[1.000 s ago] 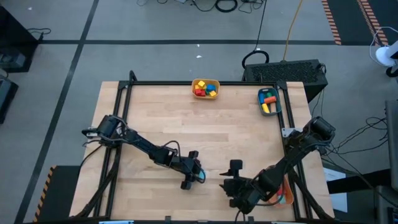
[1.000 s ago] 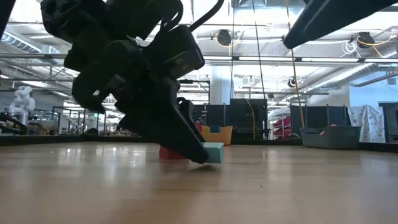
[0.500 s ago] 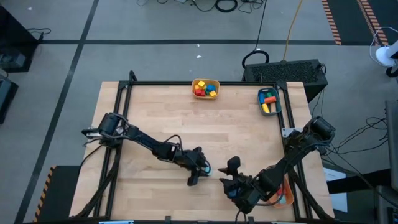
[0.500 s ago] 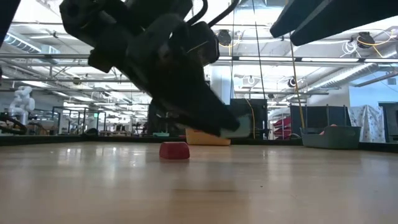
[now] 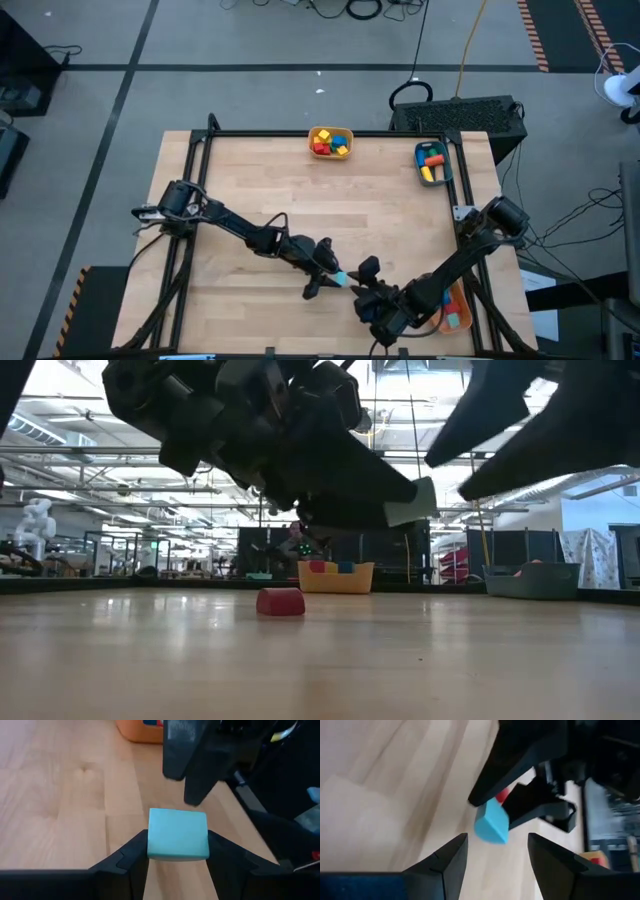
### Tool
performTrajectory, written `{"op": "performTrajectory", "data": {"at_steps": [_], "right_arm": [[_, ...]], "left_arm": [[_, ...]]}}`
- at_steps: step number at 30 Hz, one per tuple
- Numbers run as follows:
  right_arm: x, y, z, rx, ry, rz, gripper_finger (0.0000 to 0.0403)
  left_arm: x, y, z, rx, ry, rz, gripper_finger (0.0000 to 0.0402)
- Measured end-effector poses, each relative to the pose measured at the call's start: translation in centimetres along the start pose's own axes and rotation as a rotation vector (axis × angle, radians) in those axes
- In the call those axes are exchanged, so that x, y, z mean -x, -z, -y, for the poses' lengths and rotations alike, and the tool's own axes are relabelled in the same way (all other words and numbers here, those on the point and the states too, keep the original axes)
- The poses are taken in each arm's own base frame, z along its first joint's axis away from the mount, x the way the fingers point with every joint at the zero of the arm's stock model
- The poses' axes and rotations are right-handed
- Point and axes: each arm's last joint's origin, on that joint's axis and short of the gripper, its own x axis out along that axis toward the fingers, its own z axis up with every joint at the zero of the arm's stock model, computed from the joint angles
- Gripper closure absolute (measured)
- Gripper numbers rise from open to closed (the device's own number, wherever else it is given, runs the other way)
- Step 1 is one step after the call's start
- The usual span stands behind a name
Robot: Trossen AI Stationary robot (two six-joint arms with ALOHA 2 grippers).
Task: Sort blocks by size
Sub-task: Put the light blue half circle blue block into the orange bin
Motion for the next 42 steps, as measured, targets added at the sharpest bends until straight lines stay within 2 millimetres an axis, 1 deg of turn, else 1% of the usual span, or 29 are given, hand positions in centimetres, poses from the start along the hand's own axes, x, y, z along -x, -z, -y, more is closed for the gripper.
{"op": "performTrajectory", "data": {"at_steps": [3,6,9,14,16,22,25,29,33,36,39,42], "right_arm": [[-0.2,-0.2,-0.1,0.025,0.040,0.017,0.0209],[-0.5,-0.4,0.1,0.026,0.045,0.026,0.0209],[-0.6,-0.5,0.3,0.042,0.048,0.029,0.0209],[-0.7,-0.6,0.4,0.051,0.054,0.036,0.0214],[-0.7,-0.7,0.3,0.049,0.054,0.040,0.0227],[-0.7,-0.7,0.3,0.046,0.050,0.041,0.0288],[-0.7,-0.7,0.3,0.047,0.040,0.043,0.0311],[-0.9,-0.8,0.4,0.051,0.014,0.047,0.0333],[-0.9,-0.8,0.4,0.048,0.011,0.048,0.0334],[-0.9,-0.9,0.5,0.021,-0.001,0.056,0.0340],[-0.8,-0.9,0.6,0.007,-0.005,0.048,0.0348],[-0.3,-1.5,1.0,-0.033,-0.028,0.044,0.0349]], "left_arm": [[0.0,-0.3,0.0,0.012,0.010,0.026,0.0231],[0.0,-0.6,0.1,0.012,0.041,0.053,0.0231],[0.1,-1.0,0.3,0.050,0.075,0.086,0.0231],[0.1,-1.1,0.4,0.071,0.088,0.100,0.0231],[0.1,-1.1,0.4,0.080,0.088,0.098,0.0231],[0.1,-1.1,0.4,0.112,0.090,0.097,0.0231],[0.1,-1.1,0.4,0.127,0.091,0.097,0.0231],[0.1,-1.1,0.4,0.149,0.099,0.094,0.0230],[0.1,-1.1,0.5,0.156,0.101,0.093,0.0228],[0.1,-1.0,0.4,0.147,0.097,0.085,0.0210],[0.1,-1.1,0.3,0.138,0.095,0.088,0.0178],[0.1,-1.2,0.2,0.118,0.095,0.096,0.0144]]}}
